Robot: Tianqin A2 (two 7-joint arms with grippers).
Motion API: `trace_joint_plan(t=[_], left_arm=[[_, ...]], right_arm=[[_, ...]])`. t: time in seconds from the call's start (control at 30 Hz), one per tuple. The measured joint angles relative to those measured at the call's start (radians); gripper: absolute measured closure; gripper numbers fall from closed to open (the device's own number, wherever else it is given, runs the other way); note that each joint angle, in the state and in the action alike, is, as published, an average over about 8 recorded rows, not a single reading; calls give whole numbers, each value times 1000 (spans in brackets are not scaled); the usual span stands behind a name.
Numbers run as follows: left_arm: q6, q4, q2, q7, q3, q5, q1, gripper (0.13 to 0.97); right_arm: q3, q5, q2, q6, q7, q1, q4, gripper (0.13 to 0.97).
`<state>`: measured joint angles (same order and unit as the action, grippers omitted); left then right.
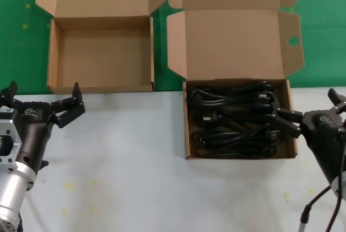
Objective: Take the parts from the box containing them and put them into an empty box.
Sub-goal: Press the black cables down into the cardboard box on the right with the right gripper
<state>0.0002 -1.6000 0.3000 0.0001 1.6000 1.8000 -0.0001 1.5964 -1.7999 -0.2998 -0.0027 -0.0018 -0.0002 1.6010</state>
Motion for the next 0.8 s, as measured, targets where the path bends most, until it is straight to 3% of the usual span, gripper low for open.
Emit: trace_joint_plan(t=[0.8], left_arm=[[0, 0, 0, 0, 0, 0, 0, 161]], right_arm=[[0, 0, 0, 0, 0, -1, 1, 129]])
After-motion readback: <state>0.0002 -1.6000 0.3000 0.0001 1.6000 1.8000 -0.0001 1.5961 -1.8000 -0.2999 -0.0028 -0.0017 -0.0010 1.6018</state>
